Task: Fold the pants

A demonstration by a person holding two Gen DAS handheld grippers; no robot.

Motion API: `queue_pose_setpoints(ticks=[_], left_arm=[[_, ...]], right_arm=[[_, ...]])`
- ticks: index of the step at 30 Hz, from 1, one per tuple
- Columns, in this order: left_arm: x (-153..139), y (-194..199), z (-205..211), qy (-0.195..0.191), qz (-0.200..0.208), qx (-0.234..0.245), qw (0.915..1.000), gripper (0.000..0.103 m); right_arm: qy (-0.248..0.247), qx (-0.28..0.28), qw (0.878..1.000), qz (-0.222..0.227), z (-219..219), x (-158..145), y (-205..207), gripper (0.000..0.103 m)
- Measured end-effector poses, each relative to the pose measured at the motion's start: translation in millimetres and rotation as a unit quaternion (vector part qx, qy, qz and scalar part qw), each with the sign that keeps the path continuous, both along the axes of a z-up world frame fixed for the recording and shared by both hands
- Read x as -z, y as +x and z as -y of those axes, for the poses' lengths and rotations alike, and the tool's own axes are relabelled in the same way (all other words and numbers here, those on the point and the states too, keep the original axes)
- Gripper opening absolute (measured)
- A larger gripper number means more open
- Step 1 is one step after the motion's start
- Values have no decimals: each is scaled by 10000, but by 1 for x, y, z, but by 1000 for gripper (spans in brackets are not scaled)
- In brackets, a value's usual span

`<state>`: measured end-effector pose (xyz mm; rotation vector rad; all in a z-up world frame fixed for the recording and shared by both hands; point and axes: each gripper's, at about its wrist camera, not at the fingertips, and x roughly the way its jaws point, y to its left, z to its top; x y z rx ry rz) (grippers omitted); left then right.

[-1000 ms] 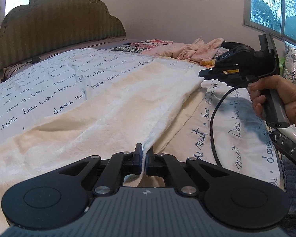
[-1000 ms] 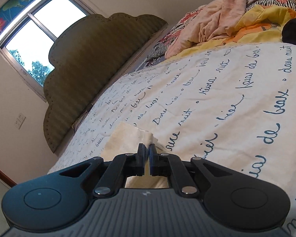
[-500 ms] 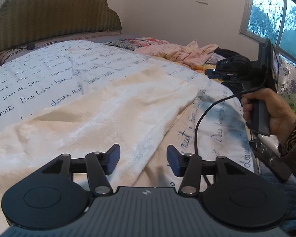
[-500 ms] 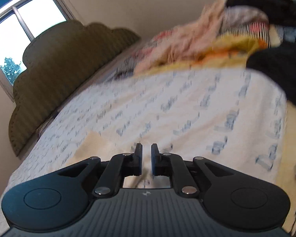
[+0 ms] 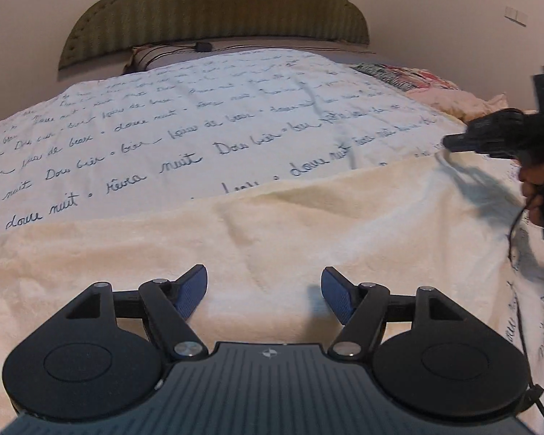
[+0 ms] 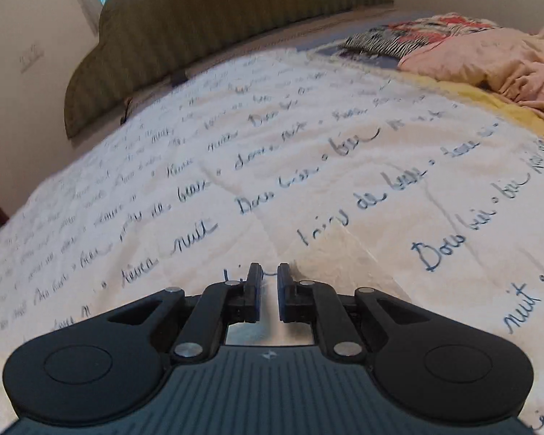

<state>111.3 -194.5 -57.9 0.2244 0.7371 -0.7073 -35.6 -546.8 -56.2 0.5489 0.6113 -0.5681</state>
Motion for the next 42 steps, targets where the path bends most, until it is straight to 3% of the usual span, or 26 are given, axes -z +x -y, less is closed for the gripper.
queue_pose_setpoints(ticks=[3, 5, 7, 8, 10, 11, 12, 14, 20, 24, 29, 31, 32, 35, 38, 40, 42], left_arm=[[9, 6, 6, 108, 14, 53, 9999, 78], [14, 4, 13, 250, 188, 34, 9995, 80], [13, -3, 15, 229, 267, 65, 9994, 79], [11, -8, 14, 152, 247, 140, 9995, 79], [7, -14, 9, 7, 241, 216, 9995, 80], [6, -18, 8, -29, 267, 206, 9994, 80], [5, -20, 8, -44, 282, 195, 9994, 80], [3, -22, 8, -119, 264, 182, 9994, 80], [2, -25, 14, -229, 74, 234, 9994, 80], [1, -27, 12, -175, 171, 162, 9996, 80], [-3, -22, 5, -327, 16, 47, 9995, 80], [-5, -20, 1, -368, 7, -1, 9993, 80], [-6, -20, 0, -389, -9, -18, 9992, 80], [-8, -13, -8, -698, -305, -57, 9971, 80], [-7, 1, -19, -1288, -984, -118, 9867, 80], [-4, 14, -28, -1830, -1593, -183, 9699, 81], [2, 26, -36, -2366, -2196, -218, 9462, 84]], right_arm=[[-165, -503, 9985, 102, -20, -13, -22, 9], [-60, -775, 9967, -220, -28, -6, -28, 14], [-540, -407, 9952, -711, -30, 1, -35, 15], [-804, 65, 9944, -686, -28, -3, -49, 16], [-604, 875, 9943, 126, -19, -15, -92, 19], [-313, 1120, 9911, 648, -16, -18, -117, 28], [-2, 1267, 9866, 1025, -13, -17, -137, 46], [593, 1400, 9801, 1275, -11, -7, -164, 72], [1799, 1185, 9594, 1822, -16, 29, -185, 71], [1949, 1113, 9558, 1900, -13, 36, -169, 72], [1850, 1270, 9529, 2039, 0, 44, -150, 70], [1721, 1332, 9563, 1955, 0, 43, -147, 48], [1680, 1411, 9572, 1889, 0, 42, -146, 18], [1764, 1506, 9446, 2321, -2, 44, -156, 16], [1250, 1283, 9527, 2455, -19, 26, -156, 15], [775, 798, 9630, 2454, -38, 3, -146, 15], [189, 215, 9727, 2305, -63, -22, -131, 15]])
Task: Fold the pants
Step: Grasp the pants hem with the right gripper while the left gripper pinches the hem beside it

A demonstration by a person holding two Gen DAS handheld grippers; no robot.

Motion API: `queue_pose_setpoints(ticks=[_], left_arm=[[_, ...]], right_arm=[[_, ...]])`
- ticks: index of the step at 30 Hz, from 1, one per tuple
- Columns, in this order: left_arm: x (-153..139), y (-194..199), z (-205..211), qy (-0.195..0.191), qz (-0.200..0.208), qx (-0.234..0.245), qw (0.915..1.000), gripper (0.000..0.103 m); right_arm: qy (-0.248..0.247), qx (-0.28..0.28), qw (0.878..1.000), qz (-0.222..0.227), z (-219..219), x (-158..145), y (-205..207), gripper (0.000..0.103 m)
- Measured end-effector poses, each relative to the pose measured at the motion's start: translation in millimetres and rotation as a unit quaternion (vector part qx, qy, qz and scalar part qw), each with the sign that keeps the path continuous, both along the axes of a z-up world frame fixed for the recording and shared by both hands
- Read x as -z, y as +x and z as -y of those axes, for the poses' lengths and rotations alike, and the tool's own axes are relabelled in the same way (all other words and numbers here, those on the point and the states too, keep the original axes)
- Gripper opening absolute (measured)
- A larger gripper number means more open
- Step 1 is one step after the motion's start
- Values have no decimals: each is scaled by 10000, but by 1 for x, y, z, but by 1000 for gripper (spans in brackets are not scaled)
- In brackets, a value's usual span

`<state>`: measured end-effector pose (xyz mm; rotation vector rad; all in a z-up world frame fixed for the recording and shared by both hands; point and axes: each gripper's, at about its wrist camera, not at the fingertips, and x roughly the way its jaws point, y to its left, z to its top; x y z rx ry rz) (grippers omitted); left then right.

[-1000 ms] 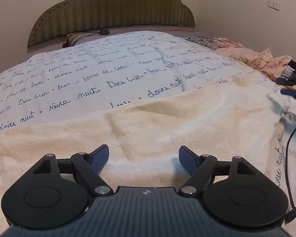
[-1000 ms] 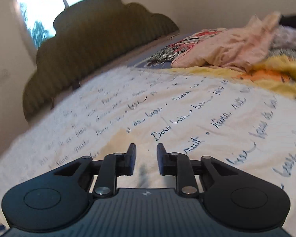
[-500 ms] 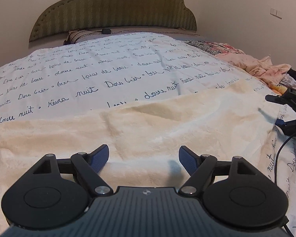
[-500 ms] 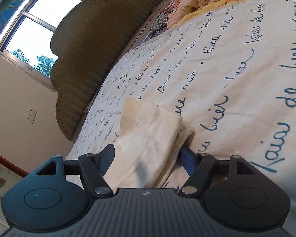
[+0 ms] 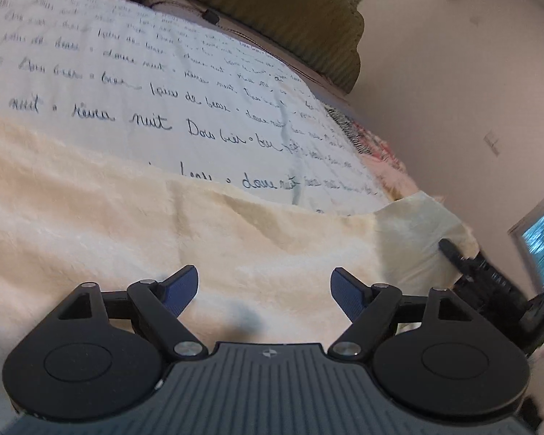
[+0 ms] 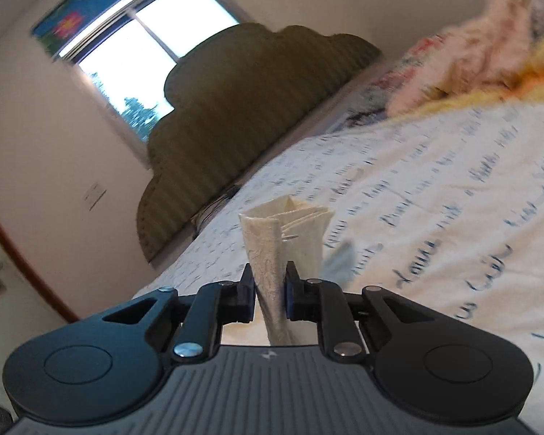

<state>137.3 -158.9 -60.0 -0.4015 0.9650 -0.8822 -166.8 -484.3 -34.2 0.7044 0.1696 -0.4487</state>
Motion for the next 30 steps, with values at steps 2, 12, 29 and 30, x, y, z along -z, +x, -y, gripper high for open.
queue_pose_setpoints(ticks=[2, 12, 29, 30], left_arm=[[7, 9, -5, -551, -599, 18, 9967, 88], [37, 29, 14, -2017, -2180, 40, 9549, 99], [28, 26, 37, -322, -548, -137, 9979, 58], [25, 23, 41, -166, -303, -118, 9993, 54]], right_arm=[[-508, -465, 9976, -104, -26, -18, 16, 15], [-2275, -2401, 9377, -1061, -169, -11, 75, 15], [-4189, -2362, 8410, -2479, -238, 18, 85, 61], [-4233, -2307, 8393, -2516, -242, 19, 86, 60]])
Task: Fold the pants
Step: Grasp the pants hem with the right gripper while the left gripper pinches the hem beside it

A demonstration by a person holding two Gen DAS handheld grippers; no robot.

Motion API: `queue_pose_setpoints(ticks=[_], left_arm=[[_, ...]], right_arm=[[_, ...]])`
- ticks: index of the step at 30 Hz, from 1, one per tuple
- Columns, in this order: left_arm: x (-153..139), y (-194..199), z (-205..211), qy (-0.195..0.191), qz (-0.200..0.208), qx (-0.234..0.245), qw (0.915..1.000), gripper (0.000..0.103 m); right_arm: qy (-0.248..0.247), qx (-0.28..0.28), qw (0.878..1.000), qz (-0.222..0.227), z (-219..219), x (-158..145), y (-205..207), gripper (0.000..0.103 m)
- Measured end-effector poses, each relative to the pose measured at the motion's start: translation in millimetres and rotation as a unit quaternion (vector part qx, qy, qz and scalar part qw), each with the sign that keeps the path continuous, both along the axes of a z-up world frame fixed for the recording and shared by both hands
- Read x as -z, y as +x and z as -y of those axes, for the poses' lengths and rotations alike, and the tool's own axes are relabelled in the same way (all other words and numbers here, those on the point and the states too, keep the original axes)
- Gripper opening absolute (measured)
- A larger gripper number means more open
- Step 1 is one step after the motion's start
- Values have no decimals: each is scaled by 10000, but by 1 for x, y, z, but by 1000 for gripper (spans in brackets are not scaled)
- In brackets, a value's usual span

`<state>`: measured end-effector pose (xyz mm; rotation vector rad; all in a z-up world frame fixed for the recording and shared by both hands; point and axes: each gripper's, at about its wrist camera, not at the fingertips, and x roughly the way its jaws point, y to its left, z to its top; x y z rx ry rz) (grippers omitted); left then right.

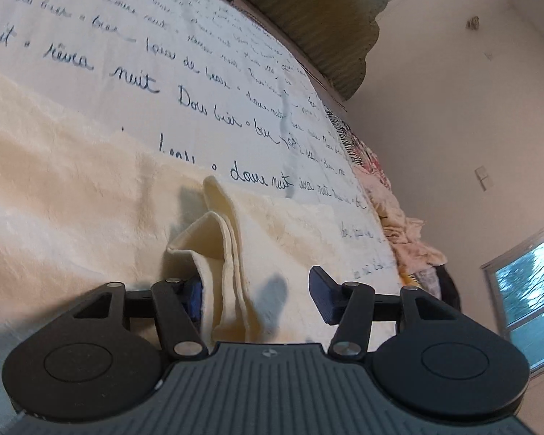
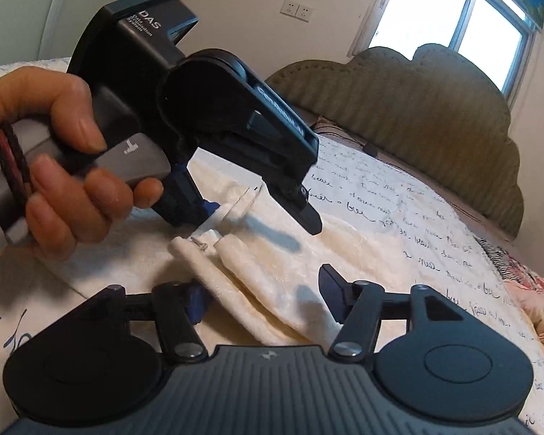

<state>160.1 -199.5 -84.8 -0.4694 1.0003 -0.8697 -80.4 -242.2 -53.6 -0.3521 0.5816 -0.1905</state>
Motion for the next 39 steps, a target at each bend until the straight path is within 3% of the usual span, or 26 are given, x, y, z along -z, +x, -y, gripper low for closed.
queue_pose_setpoints(ticks=[1, 2, 3, 5, 9, 12, 15, 25, 34, 39], left_arm=[[-3, -3, 3, 149, 221, 45, 9996, 40], [-5, -7, 4, 276, 402, 101, 9988, 27], [-6, -10, 5, 381, 544, 127, 9977, 21], [-5, -15, 6, 467, 709, 137, 9963, 9], [-4, -21, 1, 520, 886, 93, 9947, 7], [-9, -26, -9, 568, 1074, 16, 9926, 6], [-22, -30, -23, 673, 1401, -48, 9878, 6], [-53, -33, -78, 1364, 2229, -284, 9648, 6], [-44, -30, -122, 1560, 2065, -637, 9638, 7], [-37, -30, -127, 1770, 2128, -666, 9586, 8]], right_arm=[[-131, 24, 9999, -11, -3, 2, 1, 58], [-301, 16, 9995, -46, -8, 5, 2, 47], [-526, 6, 9986, -114, -15, 10, 5, 40], [-818, -33, 9964, -232, -26, 18, 7, 36], [-1403, -11, 9897, -292, -43, 32, 8, 30], [-1604, -179, 9865, -271, -49, 33, 5, 18], [-1697, -376, 9847, -98, -56, 26, 2, 16], [-1393, -1098, 9836, 318, -85, 4, 18, 15], [-919, -1610, 9824, 248, -98, -1, 28, 15], [-681, -1760, 9819, 160, -100, -4, 46, 15]])
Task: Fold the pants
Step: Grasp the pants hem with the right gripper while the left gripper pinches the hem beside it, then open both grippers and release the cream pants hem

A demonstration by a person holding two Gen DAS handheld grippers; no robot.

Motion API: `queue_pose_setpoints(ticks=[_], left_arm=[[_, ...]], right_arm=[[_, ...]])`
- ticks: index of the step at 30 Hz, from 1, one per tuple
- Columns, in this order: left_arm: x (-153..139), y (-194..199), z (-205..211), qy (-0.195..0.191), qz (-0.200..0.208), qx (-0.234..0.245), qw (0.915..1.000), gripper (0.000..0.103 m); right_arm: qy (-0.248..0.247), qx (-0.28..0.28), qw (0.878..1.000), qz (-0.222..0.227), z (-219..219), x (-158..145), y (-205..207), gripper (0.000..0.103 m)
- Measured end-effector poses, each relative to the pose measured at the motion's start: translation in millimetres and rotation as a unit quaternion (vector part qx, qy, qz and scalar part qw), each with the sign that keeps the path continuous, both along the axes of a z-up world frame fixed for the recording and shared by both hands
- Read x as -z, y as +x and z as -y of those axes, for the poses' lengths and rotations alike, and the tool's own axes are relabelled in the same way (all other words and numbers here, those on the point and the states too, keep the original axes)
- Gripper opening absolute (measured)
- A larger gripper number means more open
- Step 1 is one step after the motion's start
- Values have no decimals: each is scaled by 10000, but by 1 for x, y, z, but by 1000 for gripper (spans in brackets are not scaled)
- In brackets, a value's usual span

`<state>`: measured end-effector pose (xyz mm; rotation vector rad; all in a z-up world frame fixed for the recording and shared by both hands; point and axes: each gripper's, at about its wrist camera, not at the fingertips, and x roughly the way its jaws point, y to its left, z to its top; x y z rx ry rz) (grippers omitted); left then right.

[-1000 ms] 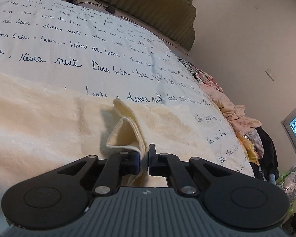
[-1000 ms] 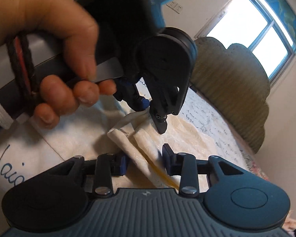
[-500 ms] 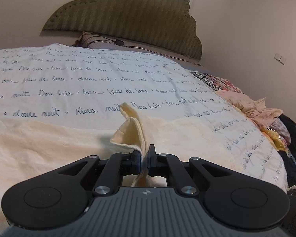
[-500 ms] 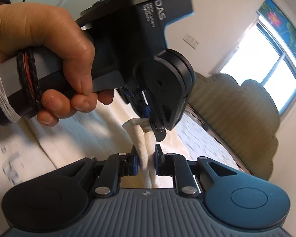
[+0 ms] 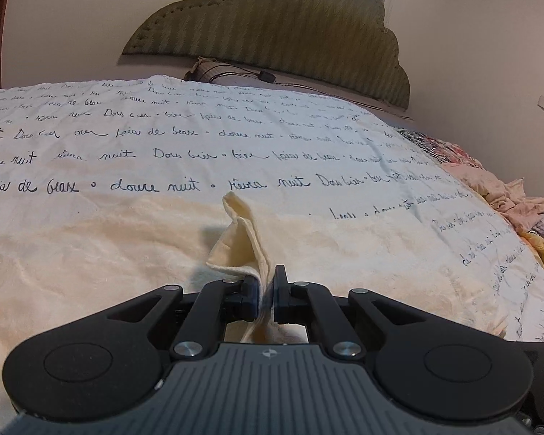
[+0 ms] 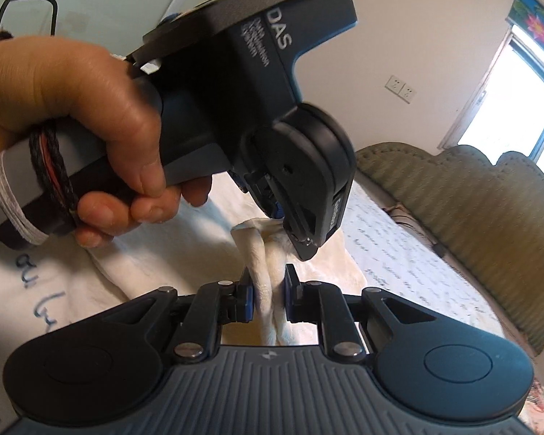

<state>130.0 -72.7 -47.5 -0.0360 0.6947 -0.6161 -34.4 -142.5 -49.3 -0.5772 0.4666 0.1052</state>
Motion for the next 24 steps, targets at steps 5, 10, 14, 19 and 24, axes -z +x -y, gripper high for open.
queue_pose_setpoints(ticks=[5, 10, 14, 19, 24], left_arm=[[1, -7, 2, 168, 244, -45, 9996, 8], [4, -7, -1, 175, 261, -111, 9994, 9], [4, -5, -2, 259, 184, -55, 9995, 10], [8, 2, -8, 285, -7, -229, 9993, 25], [-1, 1, -19, 395, -28, -604, 9974, 35]], right_arm=[[154, -65, 9997, -159, 0, 5, 6, 15], [414, -41, 9986, -336, 20, -8, 26, 20], [741, -151, 9969, -192, 53, -32, 1, 21], [200, 629, 9977, 176, 110, -48, -37, 21], [331, 1663, 9855, 111, 169, -54, -55, 21]])
